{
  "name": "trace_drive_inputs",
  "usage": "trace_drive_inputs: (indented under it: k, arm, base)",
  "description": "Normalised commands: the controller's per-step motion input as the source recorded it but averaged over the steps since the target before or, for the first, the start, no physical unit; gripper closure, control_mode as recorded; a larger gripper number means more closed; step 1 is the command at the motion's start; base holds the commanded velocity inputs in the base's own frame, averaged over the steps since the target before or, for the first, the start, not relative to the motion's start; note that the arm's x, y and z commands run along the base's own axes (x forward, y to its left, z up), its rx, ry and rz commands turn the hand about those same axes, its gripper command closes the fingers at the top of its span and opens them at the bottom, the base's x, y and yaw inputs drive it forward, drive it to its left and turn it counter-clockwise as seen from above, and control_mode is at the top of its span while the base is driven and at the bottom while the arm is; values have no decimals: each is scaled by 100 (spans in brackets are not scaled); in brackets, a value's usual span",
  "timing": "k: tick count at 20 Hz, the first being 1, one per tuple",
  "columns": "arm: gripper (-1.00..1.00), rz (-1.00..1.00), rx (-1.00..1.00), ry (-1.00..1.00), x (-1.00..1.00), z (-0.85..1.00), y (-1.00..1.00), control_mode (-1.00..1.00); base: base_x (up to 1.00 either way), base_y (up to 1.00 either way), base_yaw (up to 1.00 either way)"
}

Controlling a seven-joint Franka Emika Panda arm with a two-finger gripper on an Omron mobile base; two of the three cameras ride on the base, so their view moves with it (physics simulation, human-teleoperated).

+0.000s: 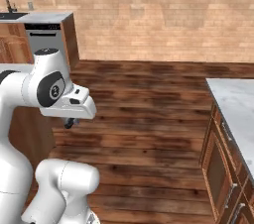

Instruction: Retrieve the butter from the fridge and place it on a plate on the dining table. Then retrieve the butter knife by the fridge and place it near the plate.

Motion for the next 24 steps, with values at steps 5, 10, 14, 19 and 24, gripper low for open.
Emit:
trace_drive_inputs:
  k: [5,10,14,19,24]
  arm:
    - [100,0,0,0,0,0,0,100]
    - [100,0,0,0,0,0,0,100]
    - [100,0,0,0,0,0,0,100]
    - [100,0,0,0,0,0,0,100]
    - [100,0,0,0,0,0,0,100]
  base:
    - [100,0,-11]
    - [100,0,-10]
    - [100,0,-14]
    - [100,0,-17]
    - [100,0,-21]
